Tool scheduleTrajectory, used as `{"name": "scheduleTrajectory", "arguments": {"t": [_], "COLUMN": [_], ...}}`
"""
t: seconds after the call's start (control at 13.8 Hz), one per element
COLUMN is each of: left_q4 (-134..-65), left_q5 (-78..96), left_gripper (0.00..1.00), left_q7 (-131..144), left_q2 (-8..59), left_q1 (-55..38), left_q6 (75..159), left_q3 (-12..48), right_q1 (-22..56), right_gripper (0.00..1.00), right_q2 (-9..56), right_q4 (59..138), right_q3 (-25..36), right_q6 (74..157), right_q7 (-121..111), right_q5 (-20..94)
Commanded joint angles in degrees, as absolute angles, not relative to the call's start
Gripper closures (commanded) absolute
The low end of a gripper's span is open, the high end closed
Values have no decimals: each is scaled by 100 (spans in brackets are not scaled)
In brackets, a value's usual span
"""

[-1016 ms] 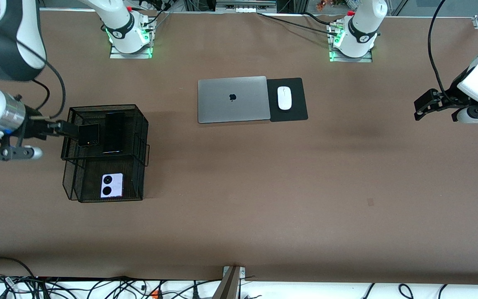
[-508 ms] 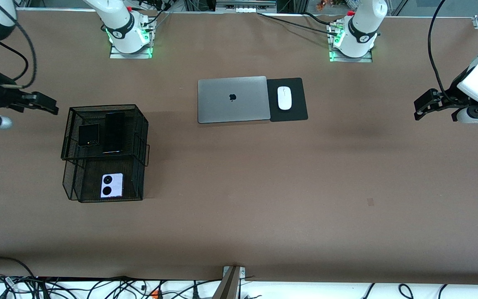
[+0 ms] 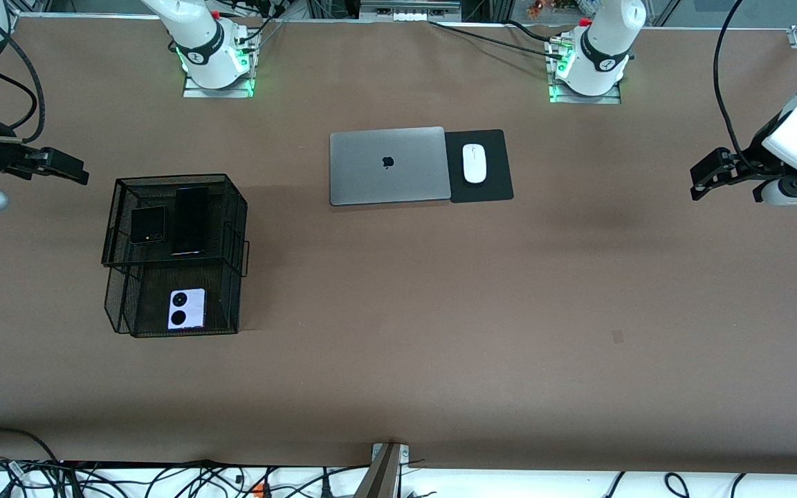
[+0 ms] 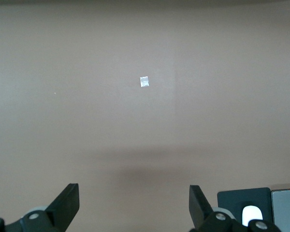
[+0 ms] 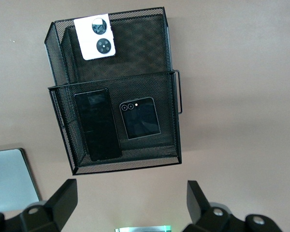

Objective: Place phones with both arms

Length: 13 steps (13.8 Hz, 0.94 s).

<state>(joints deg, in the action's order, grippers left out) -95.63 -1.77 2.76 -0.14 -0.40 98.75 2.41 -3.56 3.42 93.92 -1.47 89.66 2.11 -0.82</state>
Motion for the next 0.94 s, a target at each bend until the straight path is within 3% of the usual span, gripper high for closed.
{"name": "scheduleTrajectory", "arguments": {"t": [0.0,0.87], "left_q4": [-9378,-9378], "left_q5": [-264,-264], "left_gripper": [0,0], "left_q7": [220,220], "left_q2": [62,62], "left_q1": [-26,-26], "left_q6": [9738,9729], "left_q3": [272,272], "right_q1": [-466,-475], "right_gripper": [0,0], "right_q2": [246,246], "right_q4": [9361,9360], "right_q3": [-299,-299], "right_q6": [8859,8815], "right_q7": [114,158], "right_q5": [-281,-246]}}
